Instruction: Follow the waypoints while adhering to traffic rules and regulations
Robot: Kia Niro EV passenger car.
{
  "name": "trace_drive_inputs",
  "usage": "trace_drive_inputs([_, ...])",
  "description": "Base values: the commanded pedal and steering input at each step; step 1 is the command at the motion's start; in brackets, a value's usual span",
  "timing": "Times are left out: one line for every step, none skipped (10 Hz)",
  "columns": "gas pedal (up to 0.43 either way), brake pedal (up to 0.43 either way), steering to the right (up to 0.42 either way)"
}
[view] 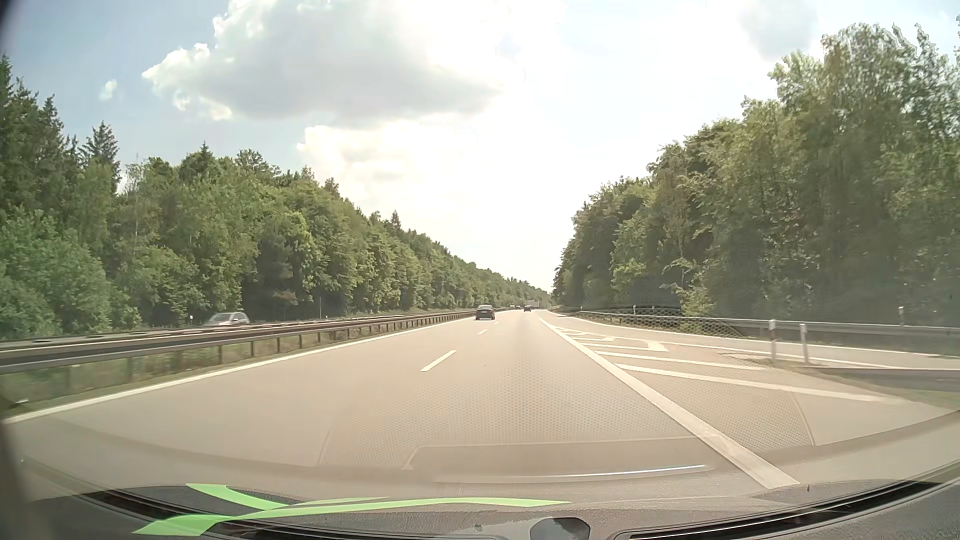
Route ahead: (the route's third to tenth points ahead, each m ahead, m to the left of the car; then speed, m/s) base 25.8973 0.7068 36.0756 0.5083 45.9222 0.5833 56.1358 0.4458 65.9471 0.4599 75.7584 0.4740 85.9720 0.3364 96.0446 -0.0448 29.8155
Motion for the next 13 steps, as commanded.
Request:
trace_drive_inputs([0.378, 0.0, -0.002])
trace_drive_inputs([0.378, 0.0, -0.002])
trace_drive_inputs([0.378, 0.0, -0.002])
trace_drive_inputs([0.378, 0.0, -0.002])
trace_drive_inputs([0.378, 0.0, -0.002])
trace_drive_inputs([0.378, 0.0, -0.002])
trace_drive_inputs([0.378, 0.0, -0.002])
trace_drive_inputs([0.378, 0.0, -0.002])
trace_drive_inputs([0.378, 0.0, -0.002])
trace_drive_inputs([0.378, 0.0, -0.001])
trace_drive_inputs([0.378, 0.0, -0.001])
trace_drive_inputs([0.378, 0.0, -0.001])
trace_drive_inputs([0.378, 0.0, -0.001])
